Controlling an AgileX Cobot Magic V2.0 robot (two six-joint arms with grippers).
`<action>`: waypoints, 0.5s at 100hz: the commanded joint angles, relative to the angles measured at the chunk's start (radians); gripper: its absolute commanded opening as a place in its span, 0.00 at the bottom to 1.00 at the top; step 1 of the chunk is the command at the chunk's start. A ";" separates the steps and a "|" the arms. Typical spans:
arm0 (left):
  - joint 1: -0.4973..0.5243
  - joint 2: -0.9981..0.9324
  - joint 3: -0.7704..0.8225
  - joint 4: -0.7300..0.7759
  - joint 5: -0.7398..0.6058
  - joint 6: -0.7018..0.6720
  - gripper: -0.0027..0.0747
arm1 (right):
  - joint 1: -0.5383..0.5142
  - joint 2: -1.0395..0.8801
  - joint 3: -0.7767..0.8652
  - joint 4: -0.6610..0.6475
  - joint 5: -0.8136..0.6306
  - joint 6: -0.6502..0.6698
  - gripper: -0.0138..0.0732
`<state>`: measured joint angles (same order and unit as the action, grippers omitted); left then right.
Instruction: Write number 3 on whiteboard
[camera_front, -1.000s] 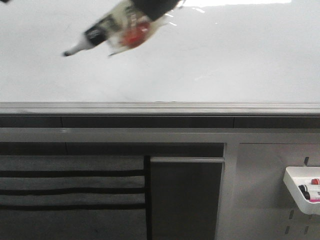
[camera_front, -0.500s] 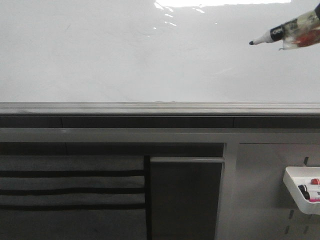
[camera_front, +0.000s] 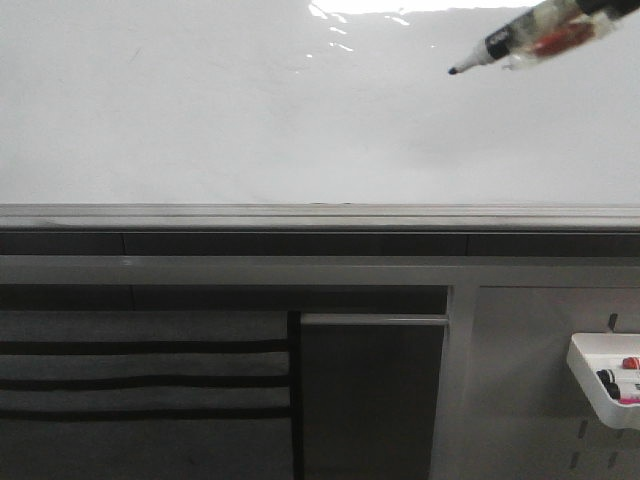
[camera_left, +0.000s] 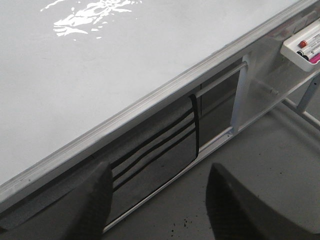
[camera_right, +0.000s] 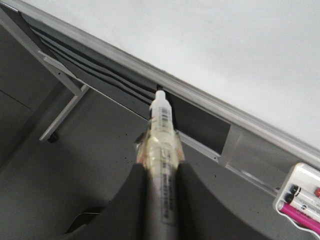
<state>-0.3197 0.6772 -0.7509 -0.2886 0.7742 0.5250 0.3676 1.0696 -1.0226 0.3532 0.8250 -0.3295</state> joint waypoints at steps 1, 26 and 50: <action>0.002 -0.002 -0.027 -0.026 -0.070 -0.012 0.53 | 0.000 0.071 -0.142 0.022 0.031 -0.011 0.12; 0.002 -0.002 -0.027 -0.026 -0.070 -0.012 0.53 | 0.068 0.290 -0.353 0.024 0.059 -0.044 0.11; 0.002 -0.002 -0.027 -0.026 -0.070 -0.012 0.53 | 0.068 0.421 -0.451 0.021 -0.010 -0.044 0.11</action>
<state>-0.3197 0.6772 -0.7509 -0.2896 0.7719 0.5250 0.4350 1.4899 -1.4216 0.3590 0.8875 -0.3591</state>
